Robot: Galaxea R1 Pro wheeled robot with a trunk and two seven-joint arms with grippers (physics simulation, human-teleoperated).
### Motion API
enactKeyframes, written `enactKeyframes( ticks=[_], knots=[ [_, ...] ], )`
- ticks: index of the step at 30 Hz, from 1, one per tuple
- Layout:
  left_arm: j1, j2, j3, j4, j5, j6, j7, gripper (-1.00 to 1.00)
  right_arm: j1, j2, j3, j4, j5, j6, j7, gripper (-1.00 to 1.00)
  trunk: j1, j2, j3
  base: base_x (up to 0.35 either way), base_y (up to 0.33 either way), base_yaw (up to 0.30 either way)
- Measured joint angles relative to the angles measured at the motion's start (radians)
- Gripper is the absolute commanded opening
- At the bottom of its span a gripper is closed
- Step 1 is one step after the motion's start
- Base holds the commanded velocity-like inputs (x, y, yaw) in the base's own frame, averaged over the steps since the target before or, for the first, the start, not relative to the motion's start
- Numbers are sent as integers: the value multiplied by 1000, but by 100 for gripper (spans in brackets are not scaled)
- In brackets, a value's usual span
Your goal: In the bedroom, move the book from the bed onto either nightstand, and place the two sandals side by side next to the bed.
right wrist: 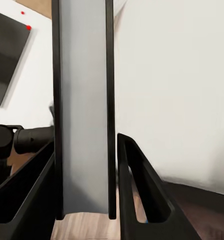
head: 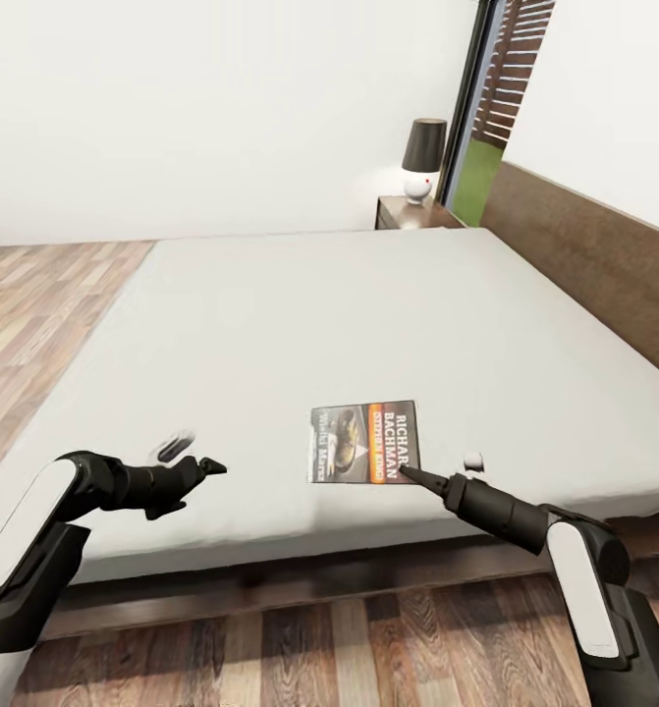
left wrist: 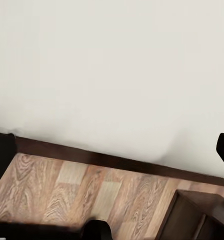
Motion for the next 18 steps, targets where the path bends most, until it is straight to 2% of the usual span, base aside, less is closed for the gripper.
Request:
enactKeyframes(
  ticks=[12, 18],
  knots=[
    [3, 0, 0, 0, -10, -1, -2, 100, -1, 1, 9, 0, 5, -2, 0, -100, 0, 0, 18, -318, 7, 70],
    [3, -1, 0, 0, -10, -1, -3, 100, -3, 1, 11, 1, 7, -2, -2, -100, 0, 0, 27, -229, 168, 106]
  ],
)
